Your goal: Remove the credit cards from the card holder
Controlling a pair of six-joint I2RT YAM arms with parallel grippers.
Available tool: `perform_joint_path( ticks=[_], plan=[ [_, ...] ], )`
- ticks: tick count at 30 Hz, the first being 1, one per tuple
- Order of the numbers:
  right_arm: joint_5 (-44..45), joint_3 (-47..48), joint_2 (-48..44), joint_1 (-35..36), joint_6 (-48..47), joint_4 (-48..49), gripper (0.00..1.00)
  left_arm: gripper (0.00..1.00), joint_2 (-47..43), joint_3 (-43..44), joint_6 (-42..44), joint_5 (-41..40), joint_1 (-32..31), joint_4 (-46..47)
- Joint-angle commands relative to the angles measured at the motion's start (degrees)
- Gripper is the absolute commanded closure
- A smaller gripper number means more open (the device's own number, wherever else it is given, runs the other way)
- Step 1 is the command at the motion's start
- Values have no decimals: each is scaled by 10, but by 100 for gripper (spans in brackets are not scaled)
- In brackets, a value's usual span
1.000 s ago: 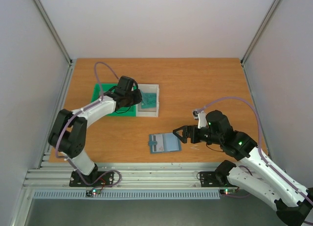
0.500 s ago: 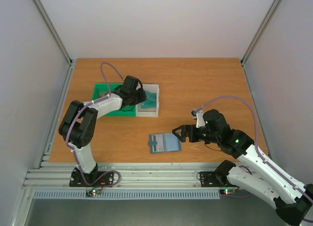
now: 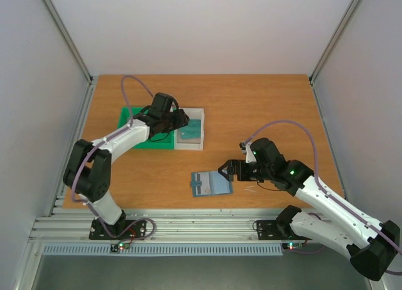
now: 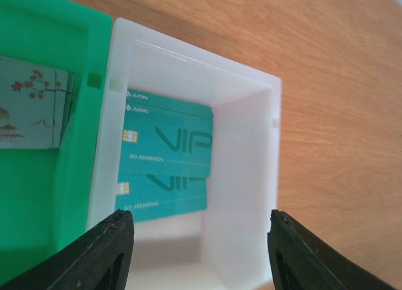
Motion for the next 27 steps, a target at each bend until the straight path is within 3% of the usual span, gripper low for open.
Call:
perform_joint_path(
  ticks=[1,5,10,13,20,27],
  plan=[
    [-27,-15,11,0,33,32,2,40,-55,-26,23,28,1,-41],
    [-50,-32,25,0,43,73,10,42,-103,-79,24,61,1,-43],
    [-60,-47,62,0,64,112,41,48,-146,-128,27,122,-5,-61],
    [-73,-59,89,0,81,151,53,52,-162,-154,28,149,-19,-67],
    [-74,-79,163,3,99,223,67,65,-166,-201,13,189,-68,-32],
    [-68,-76,241,22,96,262,68,59,-163,-246,-8,208,-88,16]
  ],
)
